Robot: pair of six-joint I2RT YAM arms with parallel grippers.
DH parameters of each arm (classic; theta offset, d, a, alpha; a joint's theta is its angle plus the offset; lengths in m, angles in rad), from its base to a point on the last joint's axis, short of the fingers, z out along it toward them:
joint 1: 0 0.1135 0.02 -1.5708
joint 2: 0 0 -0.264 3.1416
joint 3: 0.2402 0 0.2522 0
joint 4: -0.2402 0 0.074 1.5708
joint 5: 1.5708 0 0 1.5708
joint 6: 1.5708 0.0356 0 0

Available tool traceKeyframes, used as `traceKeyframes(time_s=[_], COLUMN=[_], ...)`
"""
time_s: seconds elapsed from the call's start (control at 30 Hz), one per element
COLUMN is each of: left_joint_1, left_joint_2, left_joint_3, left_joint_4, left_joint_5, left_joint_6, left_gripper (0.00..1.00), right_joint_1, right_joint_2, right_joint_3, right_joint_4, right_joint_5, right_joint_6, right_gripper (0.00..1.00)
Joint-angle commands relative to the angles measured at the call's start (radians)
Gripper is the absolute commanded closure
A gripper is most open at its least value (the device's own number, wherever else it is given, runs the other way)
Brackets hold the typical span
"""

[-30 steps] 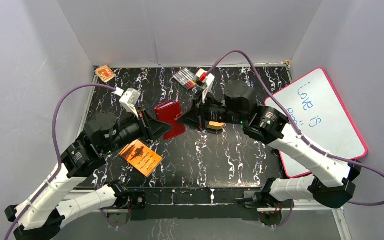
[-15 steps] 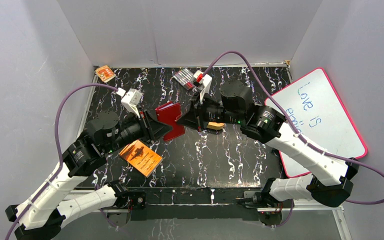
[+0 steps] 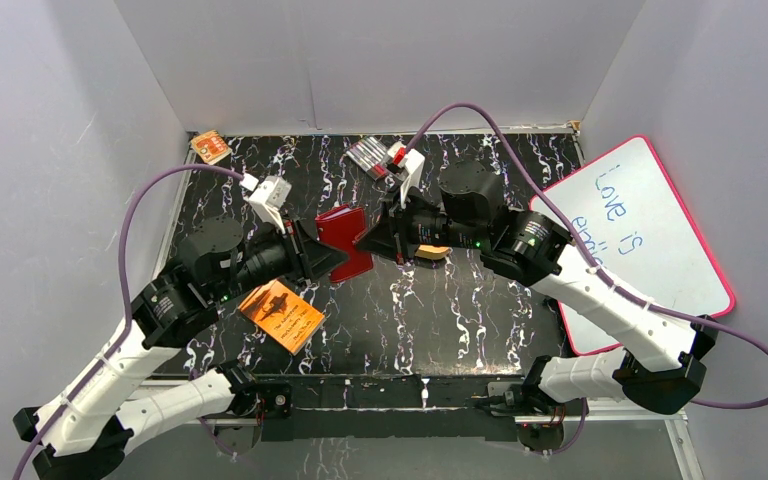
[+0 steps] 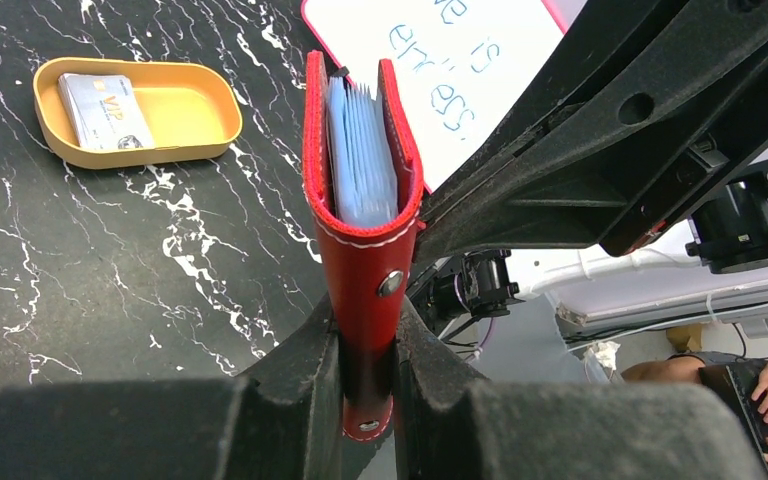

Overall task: Put the credit cards into the card holder
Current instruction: Close the card holder.

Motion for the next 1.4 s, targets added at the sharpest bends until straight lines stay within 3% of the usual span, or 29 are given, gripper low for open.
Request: traceKeyframes(time_s=[0.0,0.73,0.93,1.03,1.07,1.13,1.17,1.23,1.3,1.37], left_joint_1=[-0.024,-0.023,-0.024,-0.025,-0.024,-0.024,-0.024,-0.025,-0.024,-0.024], left_joint_2=[0.014,-0.009,-0.010,-0.026,-0.037,-0.087,-0.105,-0.143,-0.160,-0.152], left_joint_3=[0.060,0.044,0.044,0.040,0.037,-0.011,-0.035,-0.104,-0.197,-0.304], left_joint_4=[0.217,0.346,0.352,0.278,0.229,0.125,0.099,0.049,0.054,0.111], left_joint_5=[0.248,0.396,0.391,0.302,0.258,0.059,0.013,-0.074,-0.094,-0.070], left_joint_6=[-0.039,-0.097,-0.089,-0.041,-0.022,0.014,0.015,0.004,-0.029,-0.071], left_gripper=[1.00,1.00,1.00,1.00,1.00,1.00,1.00,1.00,1.00,1.00], right_joint_1=[0.017,0.019,0.018,0.019,0.019,0.019,0.019,0.019,0.018,0.019], right_joint_2=[0.051,0.094,0.098,0.061,0.039,-0.018,-0.039,-0.117,-0.209,-0.295], right_joint_3=[0.016,-0.007,-0.005,-0.031,-0.040,-0.020,-0.006,0.040,0.067,-0.074], right_joint_4=[0.076,0.086,0.072,0.110,0.121,0.103,0.075,-0.005,-0.099,-0.033], right_joint_5=[-0.032,-0.057,-0.058,-0.077,-0.088,-0.112,-0.112,-0.098,0.065,0.184], right_joint_6=[0.024,0.065,0.068,0.070,0.073,0.077,0.076,0.067,0.032,0.053], right_gripper=[1.00,1.00,1.00,1.00,0.89,0.49,0.43,0.13,0.08,0.08])
